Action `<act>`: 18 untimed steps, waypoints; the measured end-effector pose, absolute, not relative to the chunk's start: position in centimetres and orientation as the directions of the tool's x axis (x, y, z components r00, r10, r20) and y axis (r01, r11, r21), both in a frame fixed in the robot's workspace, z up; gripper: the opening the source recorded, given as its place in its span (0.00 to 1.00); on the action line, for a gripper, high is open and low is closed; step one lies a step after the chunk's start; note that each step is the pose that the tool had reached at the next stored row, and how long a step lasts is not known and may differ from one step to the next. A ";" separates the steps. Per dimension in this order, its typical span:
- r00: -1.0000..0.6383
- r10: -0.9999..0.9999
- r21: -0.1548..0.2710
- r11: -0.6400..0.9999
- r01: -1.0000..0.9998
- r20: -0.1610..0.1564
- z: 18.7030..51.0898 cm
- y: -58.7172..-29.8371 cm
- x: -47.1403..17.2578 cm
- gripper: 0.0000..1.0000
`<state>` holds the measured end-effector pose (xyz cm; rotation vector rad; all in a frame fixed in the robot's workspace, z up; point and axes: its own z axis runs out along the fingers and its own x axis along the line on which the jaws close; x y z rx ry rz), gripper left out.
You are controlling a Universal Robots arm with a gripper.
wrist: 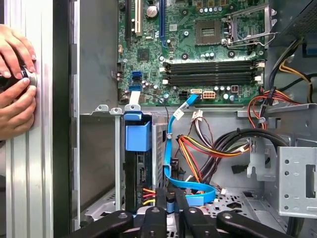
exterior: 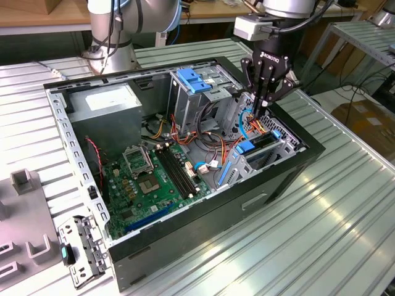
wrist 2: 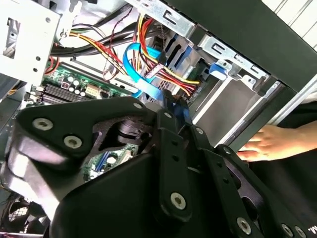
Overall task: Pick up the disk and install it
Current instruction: 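Insert the second disk wire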
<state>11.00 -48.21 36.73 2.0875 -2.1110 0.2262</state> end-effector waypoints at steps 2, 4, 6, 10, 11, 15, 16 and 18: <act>-0.010 -0.975 0.007 0.012 -1.000 0.222 36.6 -48.2 11.0 0.16; -0.010 -0.975 0.007 0.012 -1.000 0.222 36.6 -48.2 11.0 0.16; -0.010 -0.975 0.007 0.012 -1.000 0.221 36.5 -48.4 11.0 0.16; -0.008 -0.977 -0.004 0.008 -1.000 0.214 36.4 -48.9 10.9 0.16; -0.008 -0.977 -0.008 0.006 -1.000 0.213 36.4 -49.0 10.8 0.16; -0.008 -0.979 -0.025 0.003 -1.000 0.202 36.1 -49.3 10.1 0.16; -0.010 -0.980 -0.032 0.003 -0.999 0.201 36.1 -49.3 9.7 0.16; -0.010 -0.980 -0.037 0.003 -0.999 0.200 36.0 -49.3 9.3 0.16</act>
